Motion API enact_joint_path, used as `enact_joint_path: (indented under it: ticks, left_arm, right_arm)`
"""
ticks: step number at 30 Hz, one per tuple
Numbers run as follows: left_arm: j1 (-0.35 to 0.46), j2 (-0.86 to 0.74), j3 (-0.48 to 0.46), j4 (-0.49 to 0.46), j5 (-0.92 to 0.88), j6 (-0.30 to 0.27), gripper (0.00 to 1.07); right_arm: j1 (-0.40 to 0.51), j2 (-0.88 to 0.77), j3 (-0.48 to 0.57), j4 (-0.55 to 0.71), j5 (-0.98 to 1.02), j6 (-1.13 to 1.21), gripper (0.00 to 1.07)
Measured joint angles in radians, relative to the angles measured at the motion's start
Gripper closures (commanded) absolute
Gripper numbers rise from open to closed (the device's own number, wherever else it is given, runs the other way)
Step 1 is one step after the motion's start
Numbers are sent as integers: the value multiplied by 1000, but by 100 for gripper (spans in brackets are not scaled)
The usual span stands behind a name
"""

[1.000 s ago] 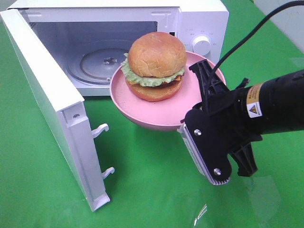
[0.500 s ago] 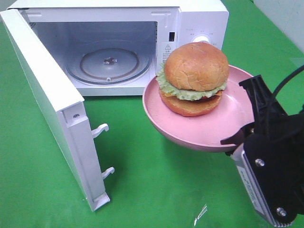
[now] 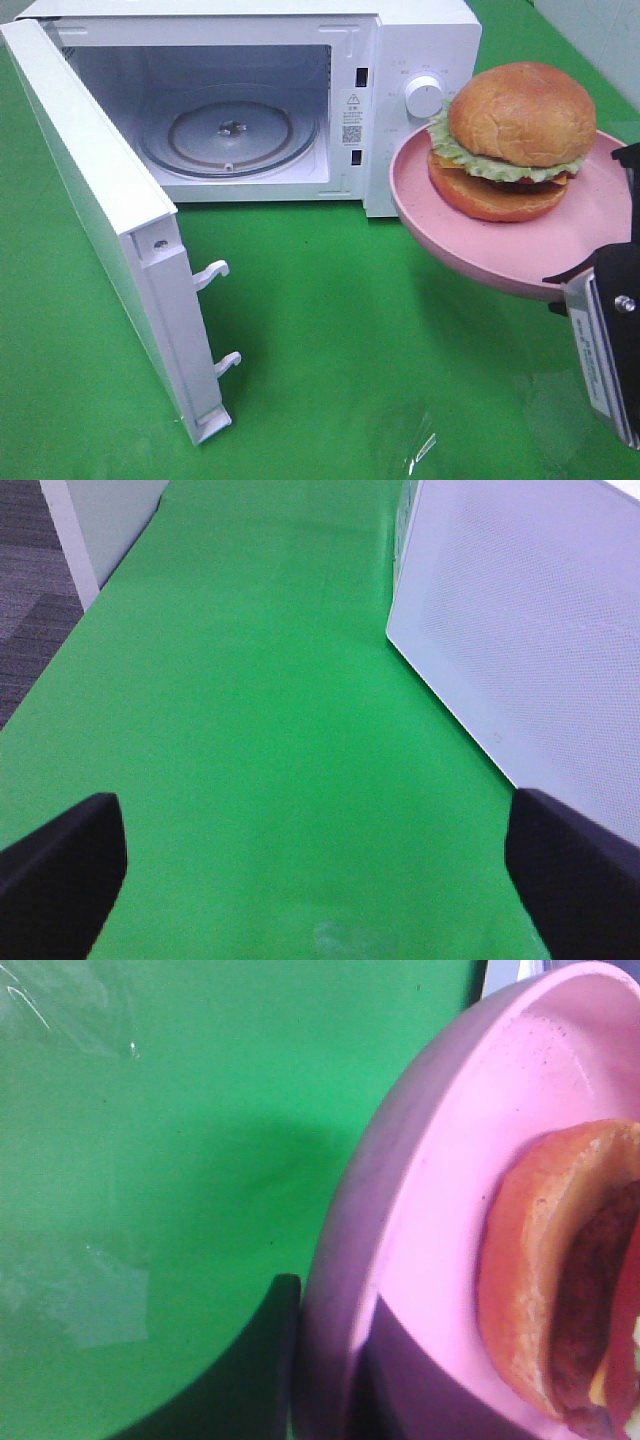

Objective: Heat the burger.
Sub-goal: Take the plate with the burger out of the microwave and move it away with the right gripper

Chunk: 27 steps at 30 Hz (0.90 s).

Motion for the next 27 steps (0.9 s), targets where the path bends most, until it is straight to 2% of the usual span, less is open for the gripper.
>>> enact_joint_path:
  ticks: [4,10,27]
  left_arm:
    - [0,0,0,0,0,0,12]
    - [0,0,0,0,0,0,12]
    - [0,0,0,0,0,0,12]
  right_arm:
    - [0,-1,0,-90,60,142,107]
    - [0,-1,0,-158,129,258,107]
    - [0,-1,0,-278,309,612,107]
